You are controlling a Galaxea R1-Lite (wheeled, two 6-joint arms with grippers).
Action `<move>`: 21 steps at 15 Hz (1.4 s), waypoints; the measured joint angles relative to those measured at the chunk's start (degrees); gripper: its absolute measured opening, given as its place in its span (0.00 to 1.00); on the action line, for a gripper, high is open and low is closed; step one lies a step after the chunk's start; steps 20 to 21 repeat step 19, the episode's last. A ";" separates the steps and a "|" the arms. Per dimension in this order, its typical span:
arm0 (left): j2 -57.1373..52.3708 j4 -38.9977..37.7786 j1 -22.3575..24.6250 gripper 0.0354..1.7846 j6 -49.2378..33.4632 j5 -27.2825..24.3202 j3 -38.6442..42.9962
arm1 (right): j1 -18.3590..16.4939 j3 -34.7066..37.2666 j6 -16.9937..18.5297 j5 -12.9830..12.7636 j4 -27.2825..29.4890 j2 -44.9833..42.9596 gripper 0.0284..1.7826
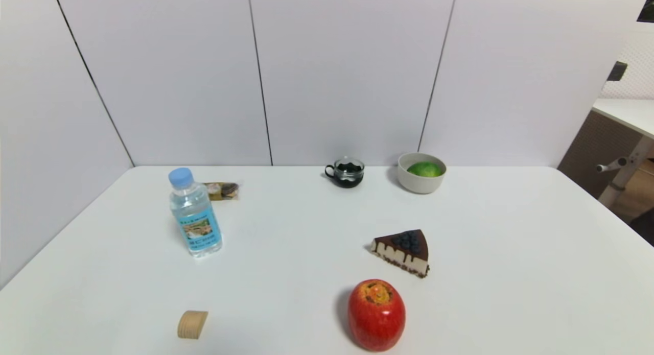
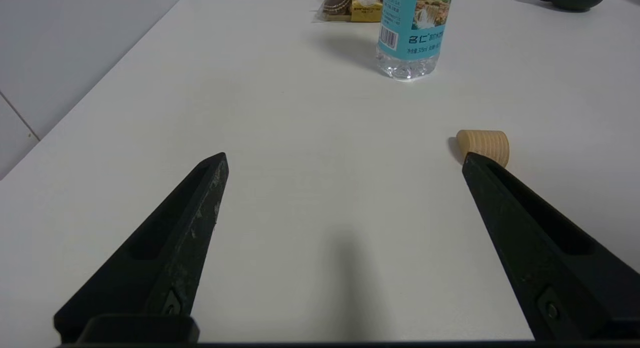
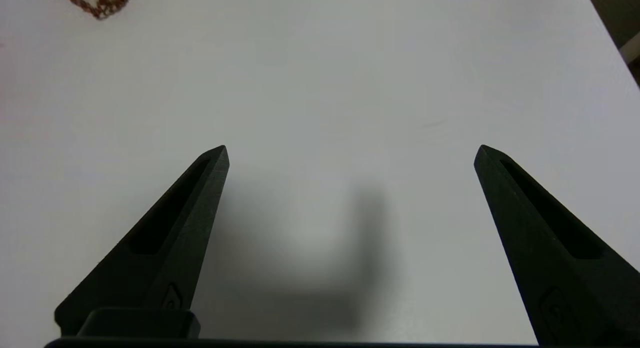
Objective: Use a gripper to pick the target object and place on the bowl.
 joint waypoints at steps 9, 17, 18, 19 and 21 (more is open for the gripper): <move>0.00 0.00 0.00 0.94 0.00 -0.02 0.00 | 1.83 7.91 2.35 0.20 -7.38 -16.29 0.95; 0.00 0.00 0.02 0.94 0.00 0.00 0.00 | 2.06 8.01 3.97 0.41 -7.57 -18.87 0.95; 0.00 0.00 0.02 0.94 0.00 -0.02 0.00 | 2.06 8.01 3.97 0.27 -7.51 -18.87 0.95; 0.00 0.02 0.02 0.94 -0.02 0.00 0.00 | 2.06 8.01 3.94 0.18 -7.46 -18.87 0.95; 0.00 0.02 0.02 0.94 -0.02 0.00 0.00 | 2.06 8.01 3.94 0.18 -7.46 -18.87 0.95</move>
